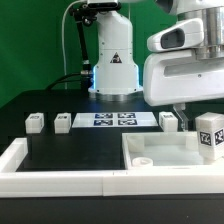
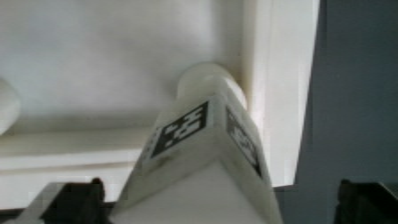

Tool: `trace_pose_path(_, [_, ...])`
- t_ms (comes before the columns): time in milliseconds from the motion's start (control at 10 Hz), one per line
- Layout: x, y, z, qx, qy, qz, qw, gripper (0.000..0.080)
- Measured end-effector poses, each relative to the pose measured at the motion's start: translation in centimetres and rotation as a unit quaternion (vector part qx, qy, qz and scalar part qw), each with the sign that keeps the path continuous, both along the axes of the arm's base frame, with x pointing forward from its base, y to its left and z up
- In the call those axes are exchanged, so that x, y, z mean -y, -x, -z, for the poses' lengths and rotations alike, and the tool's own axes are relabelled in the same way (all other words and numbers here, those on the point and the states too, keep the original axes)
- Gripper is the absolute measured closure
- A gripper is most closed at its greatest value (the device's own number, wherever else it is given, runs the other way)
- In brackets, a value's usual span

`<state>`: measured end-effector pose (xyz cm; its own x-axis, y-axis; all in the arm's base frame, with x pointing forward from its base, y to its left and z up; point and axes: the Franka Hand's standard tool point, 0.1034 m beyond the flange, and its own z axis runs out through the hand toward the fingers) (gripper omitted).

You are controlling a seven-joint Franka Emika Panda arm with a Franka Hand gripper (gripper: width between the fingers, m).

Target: Assemble square table

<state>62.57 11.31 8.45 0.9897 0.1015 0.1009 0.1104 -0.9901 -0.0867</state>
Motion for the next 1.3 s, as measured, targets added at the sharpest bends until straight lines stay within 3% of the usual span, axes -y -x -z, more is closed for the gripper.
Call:
trace_pose_path(600, [-0.14, 0.05, 0.02, 0.006, 0.012, -0.065, 0.998, 0.0179])
trace_pose_path(800, [-0.11, 0.05, 0.04, 0.006, 0.012, -0.065, 0.998, 0.051])
trace_pose_path(1300, [-0.09, 0.05, 0.06, 0.002, 0.008, -0.031, 0.999, 0.0509])
